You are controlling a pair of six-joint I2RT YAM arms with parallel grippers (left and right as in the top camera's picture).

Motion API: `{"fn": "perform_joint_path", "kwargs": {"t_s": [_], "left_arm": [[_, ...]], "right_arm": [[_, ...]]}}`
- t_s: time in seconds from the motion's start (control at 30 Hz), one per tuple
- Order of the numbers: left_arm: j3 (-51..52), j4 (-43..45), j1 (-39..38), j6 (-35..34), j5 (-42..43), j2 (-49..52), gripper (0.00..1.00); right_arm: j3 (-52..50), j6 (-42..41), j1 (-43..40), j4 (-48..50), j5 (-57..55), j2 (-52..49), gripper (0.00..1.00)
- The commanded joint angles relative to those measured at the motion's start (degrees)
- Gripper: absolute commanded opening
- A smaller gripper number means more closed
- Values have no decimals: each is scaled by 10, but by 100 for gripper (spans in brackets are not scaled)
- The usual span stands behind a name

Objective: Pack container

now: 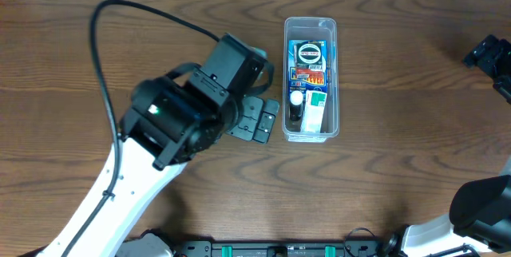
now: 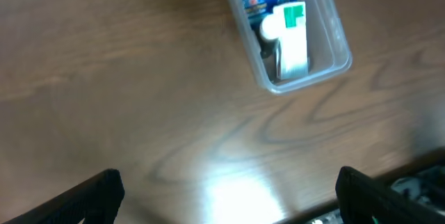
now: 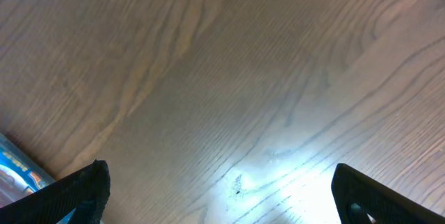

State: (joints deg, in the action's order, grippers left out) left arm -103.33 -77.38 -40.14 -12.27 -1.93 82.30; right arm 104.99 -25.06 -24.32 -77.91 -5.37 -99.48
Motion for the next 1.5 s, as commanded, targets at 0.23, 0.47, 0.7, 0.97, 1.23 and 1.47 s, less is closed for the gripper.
{"fn": "perform_joint_path", "kwargs": {"t_s": [0.23,0.47,0.7,0.97,1.23,1.47], "left_arm": [[350,264,45,55,-1,-207,98],[631,512,130,122,92,-410,98],[811,631,207,120,96,-604,98],[868,651,286,120,96,-735,98],[869,698,323,125,94,-755,98],[878,699,344,125,94,-782,98]], "right_arm": [[-1,-6,-3,1,-2,-3,99],[-1,-6,-3,1,-2,-3,99],[-1,-6,-3,1,-2,-3,99],[-1,-6,-3,1,-2,-3,99],[-1,-6,-3,1,-2,-3,99],[-1,-6,-3,1,-2,-3,99]]}}
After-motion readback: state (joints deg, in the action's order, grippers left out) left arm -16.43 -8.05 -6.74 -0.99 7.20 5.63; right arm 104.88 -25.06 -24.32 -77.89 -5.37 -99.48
